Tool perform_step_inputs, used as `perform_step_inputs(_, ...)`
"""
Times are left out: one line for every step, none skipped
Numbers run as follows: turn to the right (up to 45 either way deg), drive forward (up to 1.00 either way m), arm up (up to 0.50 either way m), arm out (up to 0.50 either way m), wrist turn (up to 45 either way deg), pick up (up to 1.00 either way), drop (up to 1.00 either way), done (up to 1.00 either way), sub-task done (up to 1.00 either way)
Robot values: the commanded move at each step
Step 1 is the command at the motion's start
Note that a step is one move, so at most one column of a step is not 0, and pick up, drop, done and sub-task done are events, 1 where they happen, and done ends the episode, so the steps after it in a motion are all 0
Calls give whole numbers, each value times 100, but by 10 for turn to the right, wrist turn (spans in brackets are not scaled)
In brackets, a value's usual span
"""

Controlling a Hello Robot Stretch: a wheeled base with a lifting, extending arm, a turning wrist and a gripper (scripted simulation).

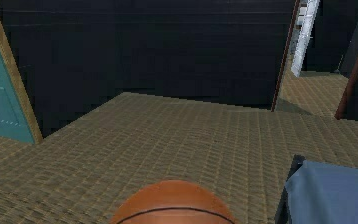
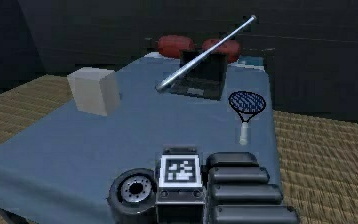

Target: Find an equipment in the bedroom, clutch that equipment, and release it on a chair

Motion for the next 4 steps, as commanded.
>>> perform_step_inputs(-450,0,0,0,0,0,0,0,0)
perform_step_inputs(-150,0,0,0,0,0,0,0,0)
perform_step_inputs(0,100,0,0,0,0,0,0,0)
perform_step_inputs(0,100,0,0,0,0,0,0,0)
